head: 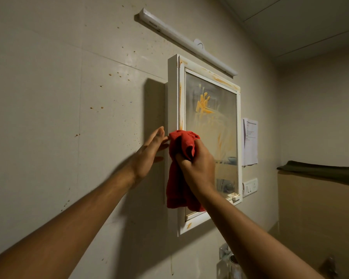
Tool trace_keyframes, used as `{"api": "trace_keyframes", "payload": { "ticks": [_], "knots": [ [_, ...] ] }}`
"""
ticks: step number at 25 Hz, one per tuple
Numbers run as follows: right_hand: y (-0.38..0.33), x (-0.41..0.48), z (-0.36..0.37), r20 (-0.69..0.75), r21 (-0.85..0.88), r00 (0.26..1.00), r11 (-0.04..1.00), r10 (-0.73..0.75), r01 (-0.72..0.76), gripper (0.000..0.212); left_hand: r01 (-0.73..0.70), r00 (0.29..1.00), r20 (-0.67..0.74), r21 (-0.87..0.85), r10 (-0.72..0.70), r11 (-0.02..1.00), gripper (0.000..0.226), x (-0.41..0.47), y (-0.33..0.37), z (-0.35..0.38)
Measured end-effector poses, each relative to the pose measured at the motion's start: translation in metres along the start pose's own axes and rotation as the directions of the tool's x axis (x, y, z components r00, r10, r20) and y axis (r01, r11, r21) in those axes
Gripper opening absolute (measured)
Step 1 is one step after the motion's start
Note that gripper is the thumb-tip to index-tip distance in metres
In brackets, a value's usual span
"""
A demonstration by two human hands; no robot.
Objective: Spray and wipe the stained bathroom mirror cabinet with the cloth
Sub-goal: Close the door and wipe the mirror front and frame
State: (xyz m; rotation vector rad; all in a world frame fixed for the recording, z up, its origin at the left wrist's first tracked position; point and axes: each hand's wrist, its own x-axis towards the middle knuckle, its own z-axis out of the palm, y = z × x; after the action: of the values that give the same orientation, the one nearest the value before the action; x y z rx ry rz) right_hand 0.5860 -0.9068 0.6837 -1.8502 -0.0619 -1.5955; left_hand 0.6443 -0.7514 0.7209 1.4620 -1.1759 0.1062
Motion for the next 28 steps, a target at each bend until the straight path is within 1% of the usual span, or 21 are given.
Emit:
{"api": "trace_keyframes", "payload": {
  "ticks": [2, 6, 7, 9, 10, 13, 15, 16, 19, 22, 24, 26, 28],
  "knots": [
    [0.005, -0.006, 0.004, 0.003, -0.055, 0.999, 0.998, -0.043, 0.043, 0.029, 0.004, 1.0, 0.014, -0.018, -0.004, 1.0, 0.092, 0.0, 0.0, 0.0],
    [0.02, -0.051, 0.008, 0.008, -0.146, 0.999, 0.989, -0.032, 0.033, 0.03, 0.029, 0.999, 0.028, -0.035, -0.028, 0.999, 0.093, -0.001, -0.001, 0.0],
    [0.016, -0.049, 0.006, 0.025, -0.14, 0.999, 0.989, -0.04, 0.043, 0.031, 0.026, 0.999, 0.027, -0.038, -0.025, 0.999, 0.09, -0.001, 0.001, -0.001],
    [-0.003, -0.013, 0.002, 0.043, -0.093, 0.997, 0.993, -0.07, 0.074, 0.034, 0.002, 1.0, 0.019, -0.046, -0.001, 0.999, 0.073, 0.002, 0.011, -0.006],
    [-0.02, 0.019, 0.001, 0.04, -0.089, 0.996, 0.992, -0.084, 0.087, 0.036, -0.019, 1.0, 0.001, -0.061, 0.02, 0.998, 0.071, 0.006, 0.02, -0.01],
    [-0.076, 0.129, 0.0, 0.001, -0.099, 0.997, 0.992, -0.078, 0.077, 0.045, -0.04, 0.996, -0.082, -0.079, 0.033, 0.996, 0.091, 0.028, 0.049, -0.031],
    [-0.092, 0.166, 0.002, -0.007, -0.104, 0.998, 0.992, -0.069, 0.068, 0.045, -0.075, 0.992, -0.103, -0.069, 0.068, 0.995, 0.094, 0.04, 0.063, -0.046],
    [-0.09, 0.167, 0.005, -0.022, -0.096, 0.997, 0.993, -0.077, 0.075, 0.044, -0.09, 0.991, -0.109, -0.065, 0.082, 0.994, 0.094, 0.043, 0.067, -0.054],
    [-0.055, 0.11, 0.012, -0.082, -0.071, 0.989, 0.991, -0.12, 0.115, 0.042, -0.062, 0.992, -0.115, -0.058, 0.055, 0.996, 0.101, 0.038, 0.064, -0.069],
    [-0.004, 0.01, 0.009, 0.012, 0.034, 0.999, 0.999, -0.033, 0.033, 0.033, 0.041, 0.995, -0.089, -0.05, -0.045, 0.998, 0.097, 0.023, 0.044, -0.067],
    [0.011, -0.039, 0.002, 0.059, 0.003, 0.998, 1.0, 0.005, -0.006, 0.035, 0.072, 0.995, -0.059, -0.036, -0.074, 0.997, 0.101, 0.014, 0.033, -0.057],
    [0.002, -0.033, -0.002, 0.095, -0.025, 0.995, 1.0, 0.008, -0.006, 0.038, 0.047, 0.998, -0.033, -0.058, -0.049, 0.997, 0.102, 0.009, 0.028, -0.046],
    [-0.018, 0.014, 0.0, 0.086, -0.014, 0.996, 1.0, -0.014, 0.016, 0.035, 0.047, 0.999, -0.012, -0.08, -0.048, 0.996, 0.102, 0.009, 0.027, -0.039]
  ]
}}
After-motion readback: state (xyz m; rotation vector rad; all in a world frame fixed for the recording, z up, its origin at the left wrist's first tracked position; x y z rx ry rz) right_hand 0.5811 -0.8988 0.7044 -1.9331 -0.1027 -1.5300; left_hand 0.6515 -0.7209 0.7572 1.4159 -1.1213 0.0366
